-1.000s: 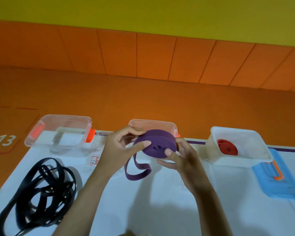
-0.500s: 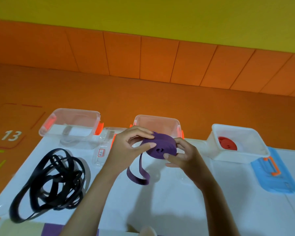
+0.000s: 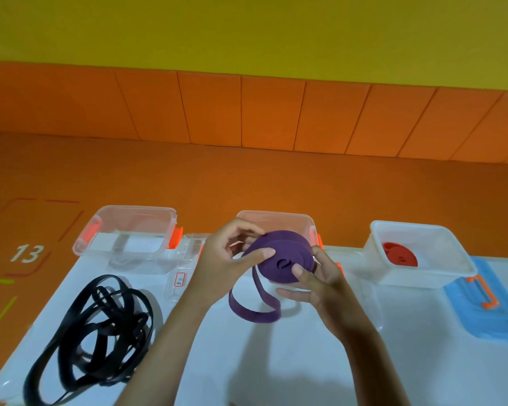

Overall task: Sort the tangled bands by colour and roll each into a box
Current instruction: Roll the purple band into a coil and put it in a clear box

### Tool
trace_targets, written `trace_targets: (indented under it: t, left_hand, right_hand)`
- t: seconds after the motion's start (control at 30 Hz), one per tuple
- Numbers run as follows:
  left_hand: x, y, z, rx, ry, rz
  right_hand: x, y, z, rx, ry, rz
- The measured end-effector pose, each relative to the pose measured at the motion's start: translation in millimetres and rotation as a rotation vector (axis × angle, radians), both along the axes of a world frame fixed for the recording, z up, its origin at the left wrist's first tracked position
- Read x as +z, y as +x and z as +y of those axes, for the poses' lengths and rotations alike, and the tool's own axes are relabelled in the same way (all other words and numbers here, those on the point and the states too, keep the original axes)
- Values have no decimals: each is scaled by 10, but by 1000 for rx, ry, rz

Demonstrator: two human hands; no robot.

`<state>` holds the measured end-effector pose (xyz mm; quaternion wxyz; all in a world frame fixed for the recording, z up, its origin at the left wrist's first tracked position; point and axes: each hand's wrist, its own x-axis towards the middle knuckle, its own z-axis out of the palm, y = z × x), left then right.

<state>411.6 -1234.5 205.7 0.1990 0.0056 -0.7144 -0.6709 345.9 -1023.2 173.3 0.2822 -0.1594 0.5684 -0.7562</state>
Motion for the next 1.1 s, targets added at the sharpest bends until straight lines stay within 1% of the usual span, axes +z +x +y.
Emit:
trace_targets:
  t: [0.07, 0.13, 0.27, 0.3, 0.4, 0.47, 0.53, 0.6, 0.67, 0.73, 0.8, 0.87, 1.0, 1.1]
  left_hand:
    - [-60, -47, 20, 37, 19, 44]
    - [-112, -72, 8, 4, 38, 61]
    - [-161, -83, -109, -109, 36, -35]
    - [-171, -86, -133, -105, 21, -48]
    - [-205, -101, -179, -65, -16, -43]
    - [-224, -114, -170, -21, -24, -62]
    - [-240, -134, -148, 9, -55, -64]
    - [-244, -164, -175, -16, -86, -24]
    - [-239, -210, -286, -48, -178, -4]
    - [-211, -260, -394, -93, -235, -57]
    - [-185, -289, -423, -132, -194, -101]
    - [-167, -297, -413, -122, -181, -96]
    - [-166, -286, -417, -85, -175, -112]
    - [-173, -312, -317, -63, -172, -106]
  right_hand:
    - [-4, -36, -28, -4, -25, -4]
    - [-32, -81, -49, -16, -49, -19]
    - [-109, -153, -53, 45, -59, -68]
    - [-106, -172, -54, 65, -15, -51]
    - [-81, -259, -72, 67, 206, 101]
    - [-76, -326, -80, 53, 259, 147]
    - [-57, -378, -90, 44, 242, 139]
    - [-41, -409, -101, 52, 222, 146]
    - [-67, -435, -104, 51, 191, 150]
    - [-94, -444, -134, 39, 136, 116]
    - [-124, -440, -173, 39, 78, 63]
    - [-132, -454, -191, 65, 56, 33]
    - [-137, -551, -167, 115, 242, 198]
    - [-156, -578, -188, 97, 227, 183]
